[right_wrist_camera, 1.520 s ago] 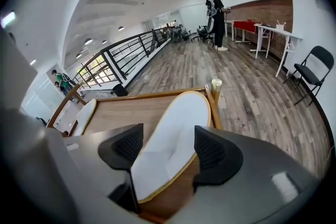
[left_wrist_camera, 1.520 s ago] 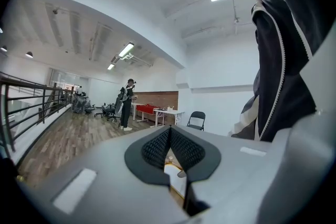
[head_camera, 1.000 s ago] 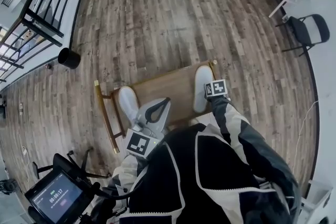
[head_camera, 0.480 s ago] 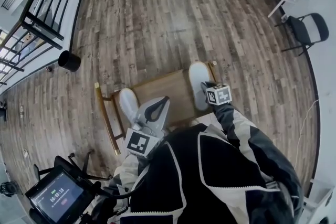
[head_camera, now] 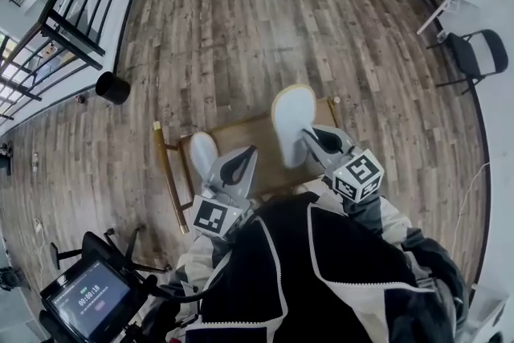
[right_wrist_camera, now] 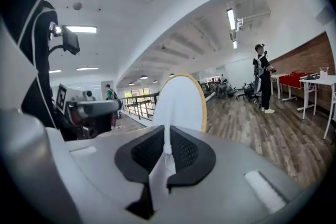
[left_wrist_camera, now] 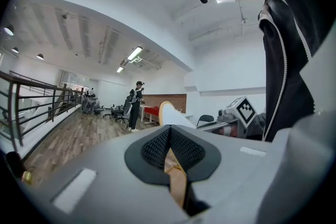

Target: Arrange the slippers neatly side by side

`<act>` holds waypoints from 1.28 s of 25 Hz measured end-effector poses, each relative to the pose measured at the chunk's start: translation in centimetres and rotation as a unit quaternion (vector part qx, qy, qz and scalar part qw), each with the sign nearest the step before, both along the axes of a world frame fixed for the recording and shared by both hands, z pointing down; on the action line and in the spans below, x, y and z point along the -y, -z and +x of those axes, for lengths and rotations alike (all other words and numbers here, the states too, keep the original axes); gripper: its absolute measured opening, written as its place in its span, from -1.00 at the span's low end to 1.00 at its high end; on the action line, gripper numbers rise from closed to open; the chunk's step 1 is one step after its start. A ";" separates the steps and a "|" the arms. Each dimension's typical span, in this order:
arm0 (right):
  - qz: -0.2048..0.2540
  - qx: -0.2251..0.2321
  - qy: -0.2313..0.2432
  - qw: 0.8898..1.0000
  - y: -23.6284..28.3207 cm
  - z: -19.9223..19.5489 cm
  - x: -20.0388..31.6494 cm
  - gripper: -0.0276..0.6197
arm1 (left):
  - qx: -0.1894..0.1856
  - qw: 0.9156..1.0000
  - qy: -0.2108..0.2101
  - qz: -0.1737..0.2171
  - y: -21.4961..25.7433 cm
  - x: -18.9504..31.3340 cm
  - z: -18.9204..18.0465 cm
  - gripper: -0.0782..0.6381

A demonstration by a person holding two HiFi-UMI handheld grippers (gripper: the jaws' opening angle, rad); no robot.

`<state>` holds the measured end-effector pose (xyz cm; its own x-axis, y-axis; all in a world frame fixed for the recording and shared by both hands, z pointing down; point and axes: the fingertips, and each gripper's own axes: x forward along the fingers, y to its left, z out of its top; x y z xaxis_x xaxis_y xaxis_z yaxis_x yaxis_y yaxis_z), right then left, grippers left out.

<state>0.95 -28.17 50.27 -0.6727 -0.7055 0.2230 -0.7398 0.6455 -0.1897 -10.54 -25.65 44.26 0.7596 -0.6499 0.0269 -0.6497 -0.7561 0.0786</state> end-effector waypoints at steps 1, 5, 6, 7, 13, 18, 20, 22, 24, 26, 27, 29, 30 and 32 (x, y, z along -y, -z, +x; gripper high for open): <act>0.011 0.009 0.001 1.000 1.5 -0.4 -0.7 -0.82 | -0.006 1.000 0.003 0.006 0.4 -0.1 -0.3 -0.73; 0.051 0.015 0.012 0.999 5.0 -2.0 -2.8 -0.83 | -0.002 1.000 0.026 0.003 0.4 -0.6 -2.5 -0.73; 0.061 0.013 0.017 0.998 5.6 -2.4 -3.2 -0.83 | -0.003 1.000 0.030 0.005 0.6 -0.7 -2.9 -0.73; 0.068 0.011 0.023 0.997 6.0 -2.9 -3.5 -0.83 | -0.002 0.999 0.035 0.003 0.6 -0.8 -3.4 -0.73; 0.061 0.005 0.052 0.997 5.7 -6.0 -4.0 -0.83 | 0.007 0.999 0.050 -0.002 0.3 -1.7 -5.7 -0.73; 0.047 -0.012 0.071 0.996 4.2 -8.3 -3.3 -0.83 | 0.005 0.998 0.063 -0.006 0.8 -2.6 -7.4 -0.73; 0.037 -0.020 0.083 0.996 3.0 -9.7 -2.8 -0.82 | 0.007 0.998 0.068 -0.008 0.9 -3.0 -8.0 -0.73; 0.018 -0.023 0.097 0.995 0.9 -11.4 -2.2 -0.82 | 0.008 0.997 0.074 -0.010 0.7 -3.2 -8.7 -0.73; -0.013 -0.022 0.104 0.994 -1.5 -13.2 -1.4 -0.83 | 0.007 0.997 0.080 -0.014 0.7 -3.5 -9.6 -0.73; -0.052 -0.022 0.103 0.993 -4.1 -15.0 -0.5 -0.82 | 0.007 0.996 0.085 -0.017 1.1 -3.9 -10.6 -0.73; -0.072 -0.023 0.101 0.992 -5.6 -15.8 -0.1 -0.82 | 0.008 0.996 0.087 -0.018 1.1 -4.1 -11.1 -0.73; -0.112 -0.028 0.095 0.989 -9.3 -17.4 0.7 -0.82 | 0.010 0.996 0.091 -0.021 0.6 -4.5 -12.1 -0.73; -0.131 -0.032 0.091 0.987 -11.2 -18.0 1.0 -0.82 | 0.012 0.995 0.093 -0.022 0.3 -4.6 -12.5 -0.73; -0.165 -0.047 0.081 0.982 -15.3 -18.8 1.6 -0.82 | 0.016 0.995 0.097 -0.024 -0.3 -4.9 -13.3 -0.73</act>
<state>-17.89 -29.80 65.53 -0.7359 -0.4702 0.4872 -0.6567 0.6711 -0.3442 -23.88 -20.79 44.56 0.6179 -0.7819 0.0829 -0.7861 -0.6118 0.0880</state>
